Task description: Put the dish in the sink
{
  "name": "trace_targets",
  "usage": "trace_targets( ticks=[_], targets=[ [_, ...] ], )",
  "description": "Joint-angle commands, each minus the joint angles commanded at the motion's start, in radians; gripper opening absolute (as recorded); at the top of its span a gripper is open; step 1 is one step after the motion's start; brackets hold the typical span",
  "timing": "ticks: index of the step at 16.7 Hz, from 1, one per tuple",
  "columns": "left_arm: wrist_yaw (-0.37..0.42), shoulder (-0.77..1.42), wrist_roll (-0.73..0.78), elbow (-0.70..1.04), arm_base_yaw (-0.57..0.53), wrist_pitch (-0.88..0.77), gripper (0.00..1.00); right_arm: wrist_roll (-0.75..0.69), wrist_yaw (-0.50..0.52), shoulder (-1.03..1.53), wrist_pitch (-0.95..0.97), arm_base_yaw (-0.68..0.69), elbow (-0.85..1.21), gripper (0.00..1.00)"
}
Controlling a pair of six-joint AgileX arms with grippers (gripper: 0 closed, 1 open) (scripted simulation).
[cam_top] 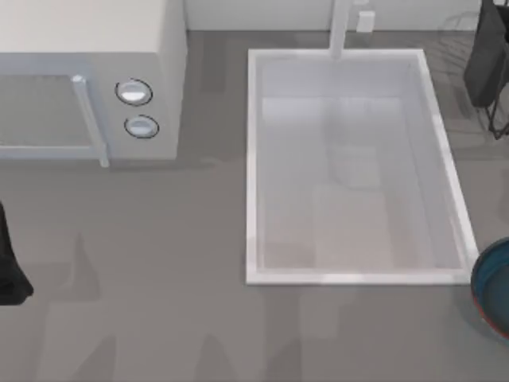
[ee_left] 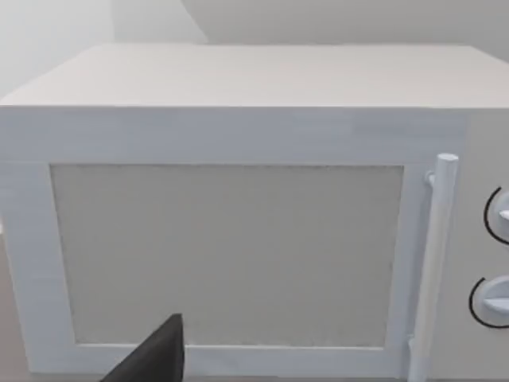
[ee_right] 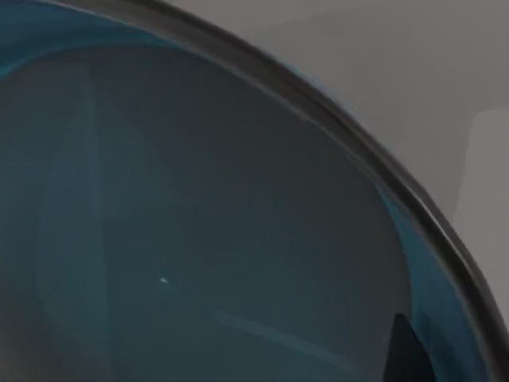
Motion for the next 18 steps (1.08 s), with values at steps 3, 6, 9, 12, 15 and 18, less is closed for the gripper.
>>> trace_targets(
  ticks=[3,6,9,12,15,18],
  targets=[
    [0.0,0.0,0.0,0.0,0.0,0.0,1.0,-0.003,0.0,-0.037,-0.198,-0.002,0.133,0.0],
    [0.0,0.0,0.0,0.0,0.0,0.0,1.0,-0.007,0.001,-0.08,-0.372,-0.003,0.259,0.0],
    [0.0,0.0,0.0,0.0,0.0,0.0,1.0,-0.008,0.002,-0.116,-0.457,-0.003,0.335,0.0],
    [0.0,0.0,0.0,0.0,0.0,0.0,1.0,-0.008,0.002,-0.121,-0.464,-0.003,0.343,0.0],
    [0.0,0.0,0.0,0.0,0.0,0.0,1.0,-0.007,0.001,-0.117,-0.462,-0.001,0.34,0.0],
    [0.0,0.0,0.0,0.0,0.0,0.0,1.0,-0.002,0.022,-0.107,-0.401,0.021,0.334,0.0]
  ],
)
